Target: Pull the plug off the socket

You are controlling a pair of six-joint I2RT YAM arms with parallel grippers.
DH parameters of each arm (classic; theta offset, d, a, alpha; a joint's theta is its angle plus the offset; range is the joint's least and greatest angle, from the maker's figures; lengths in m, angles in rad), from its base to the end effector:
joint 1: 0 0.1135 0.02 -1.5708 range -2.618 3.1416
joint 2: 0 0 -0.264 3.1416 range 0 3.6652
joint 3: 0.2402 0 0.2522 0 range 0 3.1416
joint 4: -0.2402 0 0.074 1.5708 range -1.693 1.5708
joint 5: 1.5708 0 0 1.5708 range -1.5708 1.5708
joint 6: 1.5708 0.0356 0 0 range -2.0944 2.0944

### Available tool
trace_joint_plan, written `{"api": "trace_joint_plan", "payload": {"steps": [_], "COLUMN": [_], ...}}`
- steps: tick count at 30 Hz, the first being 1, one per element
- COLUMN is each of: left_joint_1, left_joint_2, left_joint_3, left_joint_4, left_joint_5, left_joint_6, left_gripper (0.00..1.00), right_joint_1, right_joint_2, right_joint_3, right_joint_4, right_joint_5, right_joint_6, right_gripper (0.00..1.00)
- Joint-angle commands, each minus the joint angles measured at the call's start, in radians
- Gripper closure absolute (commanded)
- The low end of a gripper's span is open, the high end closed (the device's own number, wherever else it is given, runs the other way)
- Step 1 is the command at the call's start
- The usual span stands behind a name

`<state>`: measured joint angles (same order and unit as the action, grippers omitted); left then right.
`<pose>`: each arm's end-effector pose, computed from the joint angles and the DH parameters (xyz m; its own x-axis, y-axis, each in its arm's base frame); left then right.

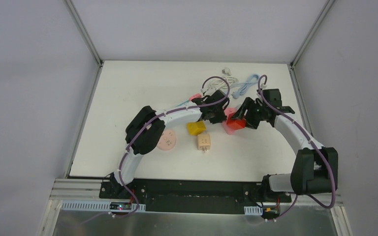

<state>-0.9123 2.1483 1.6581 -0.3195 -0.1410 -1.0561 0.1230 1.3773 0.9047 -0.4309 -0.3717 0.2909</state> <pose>0.3000 -0.3796 0.1932 -0.8481 -0.3122 -0.4281 -0.0294 0.8345 -0.5503 0.2773 0.0473 0.2303 -0.8436 0.1650 -0.5110 -0.0996 0.8870 0.4508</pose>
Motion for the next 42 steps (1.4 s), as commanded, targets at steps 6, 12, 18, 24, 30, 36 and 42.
{"api": "trace_joint_plan", "payload": {"steps": [6, 12, 18, 24, 30, 36, 42], "left_joint_1": [0.004, 0.008, 0.016, 0.02, 0.043, 0.073, 0.084], "left_joint_2": [0.085, 0.069, 0.018, -0.118, -0.243, -0.327, -0.365], "left_joint_3": [-0.049, -0.081, -0.154, -0.172, -0.231, -0.373, -0.448], "left_joint_4": [-0.162, -0.088, 0.146, 0.205, 0.255, 0.419, 0.522], "left_joint_5": [-0.037, 0.007, 0.16, 0.196, 0.196, 0.191, 0.199], "left_joint_6": [0.033, 0.048, 0.169, 0.336, 0.448, 0.483, 0.483], "left_gripper": [0.78, 0.78, 0.71, 0.47, 0.34, 0.26, 0.14], "right_joint_1": [0.017, 0.001, -0.028, -0.041, -0.053, -0.065, -0.065], "right_joint_2": [0.001, -0.087, -0.157, -0.205, -0.19, -0.155, -0.171], "right_joint_3": [0.066, 0.086, 0.088, -0.007, -0.109, -0.152, -0.141], "right_joint_4": [-0.011, -0.065, -0.109, -0.068, -0.053, -0.07, -0.069], "right_joint_5": [-0.038, 0.183, 0.454, 0.632, 0.692, 0.707, 0.656], "right_joint_6": [0.009, 0.053, 0.095, 0.117, 0.173, 0.199, 0.178], "right_gripper": [1.0, 1.0, 1.0, 0.89, 0.87, 0.71, 0.23]}}
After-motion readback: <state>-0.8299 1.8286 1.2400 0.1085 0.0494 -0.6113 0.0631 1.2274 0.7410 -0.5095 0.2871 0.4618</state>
